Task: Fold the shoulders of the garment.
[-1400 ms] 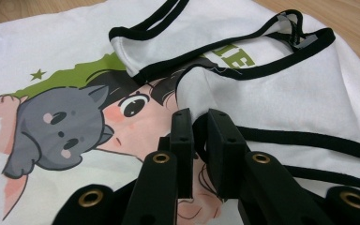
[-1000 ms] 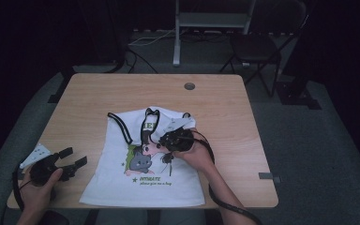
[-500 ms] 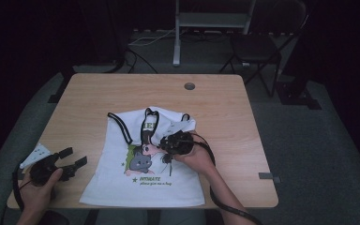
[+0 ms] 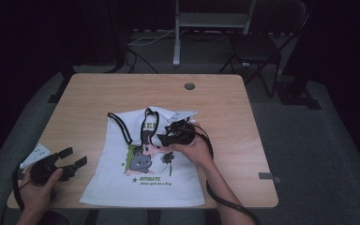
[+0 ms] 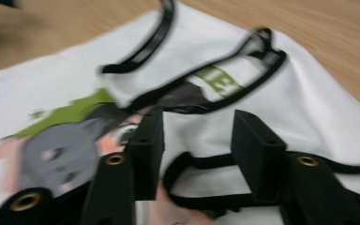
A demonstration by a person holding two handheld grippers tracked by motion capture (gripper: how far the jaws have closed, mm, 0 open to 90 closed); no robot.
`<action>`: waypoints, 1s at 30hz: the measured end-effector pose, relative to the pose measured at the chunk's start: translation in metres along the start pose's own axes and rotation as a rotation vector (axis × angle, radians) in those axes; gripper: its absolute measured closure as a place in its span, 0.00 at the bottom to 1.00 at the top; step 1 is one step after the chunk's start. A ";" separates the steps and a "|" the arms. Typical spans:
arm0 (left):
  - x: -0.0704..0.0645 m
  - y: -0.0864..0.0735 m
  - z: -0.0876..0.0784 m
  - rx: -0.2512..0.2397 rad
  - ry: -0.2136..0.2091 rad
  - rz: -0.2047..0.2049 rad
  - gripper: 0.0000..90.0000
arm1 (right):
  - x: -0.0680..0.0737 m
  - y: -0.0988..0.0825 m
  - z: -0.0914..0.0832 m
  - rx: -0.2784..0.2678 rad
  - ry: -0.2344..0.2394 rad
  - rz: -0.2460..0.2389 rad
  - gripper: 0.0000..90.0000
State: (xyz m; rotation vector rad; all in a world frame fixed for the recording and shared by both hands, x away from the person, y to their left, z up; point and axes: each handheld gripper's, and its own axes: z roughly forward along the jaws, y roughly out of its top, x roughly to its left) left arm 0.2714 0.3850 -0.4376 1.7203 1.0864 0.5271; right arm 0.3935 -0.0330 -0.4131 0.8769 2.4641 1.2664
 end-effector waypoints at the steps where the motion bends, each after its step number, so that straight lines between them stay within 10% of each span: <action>1: 0.000 0.000 0.000 0.000 -0.001 -0.001 0.22 | -0.001 -0.001 0.004 0.015 -0.019 -0.005 0.58; 15: -0.009 0.009 0.007 0.003 -0.001 0.061 0.22 | 0.012 -0.013 0.015 0.128 -0.051 -0.113 0.55; 23: -0.048 0.056 0.059 0.129 -0.131 0.319 0.22 | 0.016 0.001 -0.004 0.041 -0.042 -0.114 0.53; 28: -0.072 0.078 0.103 0.240 -0.207 0.506 0.23 | 0.024 -0.002 0.002 0.084 0.028 -0.164 0.51; 30: -0.080 0.079 0.118 0.269 -0.246 0.554 0.39 | 0.026 -0.006 0.006 0.105 0.034 -0.173 0.52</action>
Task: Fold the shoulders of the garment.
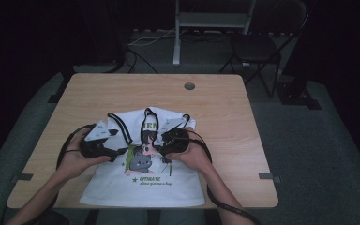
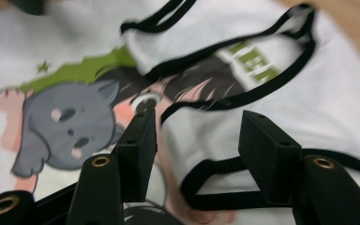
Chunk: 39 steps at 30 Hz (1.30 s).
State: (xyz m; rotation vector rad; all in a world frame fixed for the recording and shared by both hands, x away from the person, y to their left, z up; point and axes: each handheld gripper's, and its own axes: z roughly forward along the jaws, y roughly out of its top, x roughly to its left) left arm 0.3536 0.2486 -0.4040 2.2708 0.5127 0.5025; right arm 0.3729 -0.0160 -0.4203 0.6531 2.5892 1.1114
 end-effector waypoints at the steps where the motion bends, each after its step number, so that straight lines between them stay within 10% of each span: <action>1: 0.000 0.003 0.007 0.023 -0.012 0.017 0.40 | 0.001 -0.002 0.002 0.007 0.001 -0.003 0.53; 18: 0.006 0.017 0.040 0.206 -0.116 0.174 0.84 | -0.001 -0.008 0.003 0.025 -0.001 -0.030 0.87; 39: 0.016 -0.001 0.013 0.241 -0.111 0.191 0.88 | -0.008 -0.016 -0.015 0.082 -0.017 -0.066 0.88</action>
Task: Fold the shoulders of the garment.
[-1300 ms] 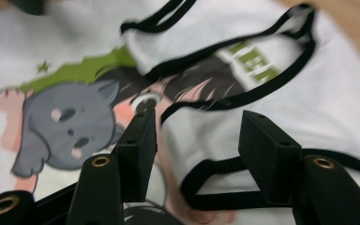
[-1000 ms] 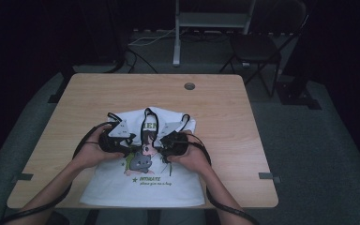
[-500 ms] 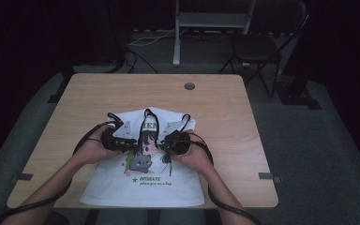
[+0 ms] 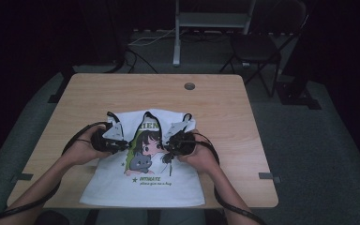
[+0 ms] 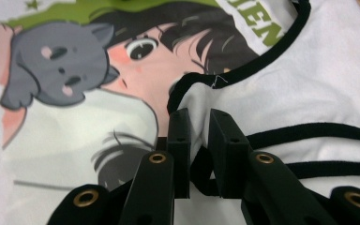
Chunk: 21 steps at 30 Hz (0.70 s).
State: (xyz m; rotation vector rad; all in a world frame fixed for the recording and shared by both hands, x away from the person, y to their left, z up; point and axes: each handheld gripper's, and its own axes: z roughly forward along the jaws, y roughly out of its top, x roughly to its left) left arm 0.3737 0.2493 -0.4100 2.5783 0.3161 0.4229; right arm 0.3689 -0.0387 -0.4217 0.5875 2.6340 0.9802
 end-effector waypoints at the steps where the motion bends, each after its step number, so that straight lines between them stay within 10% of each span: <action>1: 0.001 -0.001 0.000 0.000 -0.002 0.003 0.88 | -0.001 -0.001 -0.002 0.003 -0.001 0.002 0.88; 9: 0.009 0.003 -0.009 -0.150 -0.029 -0.122 0.69 | -0.004 -0.002 -0.006 0.014 -0.017 -0.011 0.77; 14: 0.026 0.004 -0.017 -0.263 -0.012 -0.252 0.60 | -0.018 0.001 -0.025 -0.147 0.035 0.119 0.65; 17: 0.030 0.005 -0.010 -0.229 0.018 -0.278 0.58 | -0.026 0.006 -0.028 -0.179 -0.006 0.173 0.62; 21: 0.027 0.008 0.010 -0.128 0.028 -0.252 0.58 | -0.024 0.008 -0.011 -0.084 -0.061 0.148 0.59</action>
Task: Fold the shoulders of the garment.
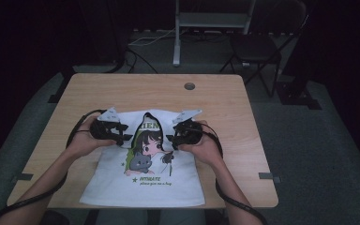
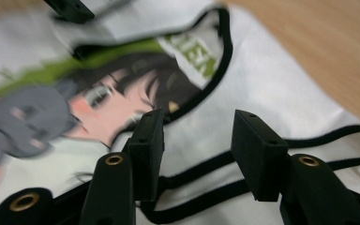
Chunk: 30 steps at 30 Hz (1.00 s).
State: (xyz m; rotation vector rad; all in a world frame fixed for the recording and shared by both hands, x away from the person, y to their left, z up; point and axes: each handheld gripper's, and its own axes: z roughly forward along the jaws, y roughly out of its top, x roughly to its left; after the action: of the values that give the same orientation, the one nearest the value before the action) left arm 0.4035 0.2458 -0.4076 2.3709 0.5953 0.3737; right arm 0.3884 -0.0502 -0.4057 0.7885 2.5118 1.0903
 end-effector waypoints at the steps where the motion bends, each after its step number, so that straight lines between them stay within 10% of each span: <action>1: -0.001 0.000 0.003 0.009 0.003 0.001 0.58 | 0.002 -0.001 0.005 0.017 0.001 -0.008 0.58; 13: -0.004 -0.011 0.007 0.051 0.018 0.036 0.56 | -0.001 -0.015 0.016 0.102 -0.049 -0.069 0.57; 30: 0.002 -0.012 0.010 0.019 0.003 -0.037 0.47 | -0.005 -0.009 0.020 0.103 -0.086 -0.070 0.54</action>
State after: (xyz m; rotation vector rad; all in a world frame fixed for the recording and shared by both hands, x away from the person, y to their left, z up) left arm 0.4050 0.2500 -0.4229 2.3742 0.6464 0.3571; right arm 0.3981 -0.0465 -0.4257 0.7508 2.5193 0.8920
